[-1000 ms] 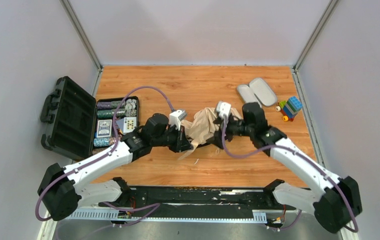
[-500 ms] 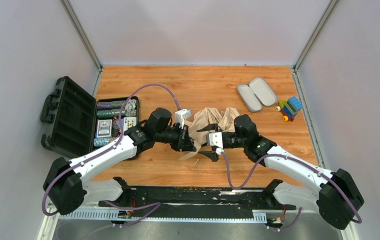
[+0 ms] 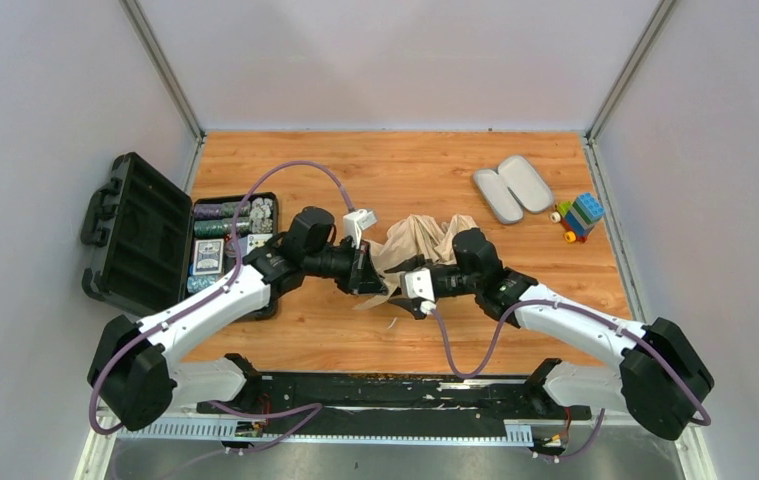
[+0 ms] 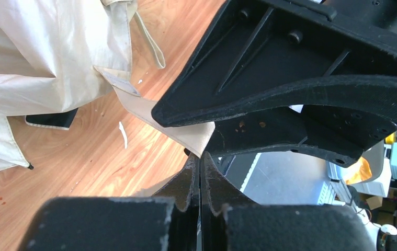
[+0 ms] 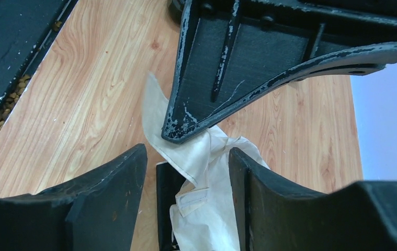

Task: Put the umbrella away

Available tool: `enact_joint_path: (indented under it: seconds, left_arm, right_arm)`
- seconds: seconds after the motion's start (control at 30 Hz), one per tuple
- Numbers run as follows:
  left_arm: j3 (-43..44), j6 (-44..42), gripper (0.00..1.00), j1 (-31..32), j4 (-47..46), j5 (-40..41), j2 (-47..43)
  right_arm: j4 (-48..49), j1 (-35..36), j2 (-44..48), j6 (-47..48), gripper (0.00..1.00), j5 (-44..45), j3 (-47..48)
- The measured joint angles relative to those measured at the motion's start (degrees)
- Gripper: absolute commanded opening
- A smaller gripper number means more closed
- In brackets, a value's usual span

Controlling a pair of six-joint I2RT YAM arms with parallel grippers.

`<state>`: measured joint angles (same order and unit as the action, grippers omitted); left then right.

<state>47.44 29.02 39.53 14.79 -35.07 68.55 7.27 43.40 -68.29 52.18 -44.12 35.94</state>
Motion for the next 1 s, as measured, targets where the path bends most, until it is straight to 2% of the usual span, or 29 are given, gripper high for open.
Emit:
enact_joint_path:
  seconds: [0.03,0.1,0.13,0.2,0.33,0.47,0.73,1.0]
  left_arm:
    - [0.0,0.0,0.0,-0.2,0.0,-0.3,0.0]
    - [0.0,-0.3,0.02,-0.5,0.0,-0.7,0.0]
    - [0.0,-0.4,0.04,-0.6,0.1,-0.8,0.0]
    - [0.0,-0.7,0.09,-0.7,0.1,-0.9,0.0]
    - [0.0,-1.8,0.35,-1.2,0.3,-0.9,-0.2]
    - [-2.3,-3.7,0.5,-1.7,-1.9,-0.5,-1.6]
    - [-14.9,-5.2,0.56,-1.7,-12.6,1.9,-2.5]
    - [-19.9,-5.7,0.56,-1.7,-19.5,7.0,-10.8]
  right_arm:
    - [-0.2,0.0,0.0,0.3,0.46,0.0,0.0]
    - [-0.3,0.0,0.0,1.1,0.2,0.1,0.0]
    - [-0.3,0.0,-0.1,1.4,0.11,0.2,0.0]
    - [0.2,0.0,-0.5,1.4,0.0,0.9,0.0]
    - [1.9,0.2,-0.9,-1.2,0.0,2.7,0.0]
    - [2.9,0.2,-2.2,-6.2,0.0,4.8,0.6]
    - [2.9,-1.7,-5.9,-17.9,0.0,6.4,4.2]
    - [3.8,-3.3,-7.2,-24.9,0.0,5.9,5.1]
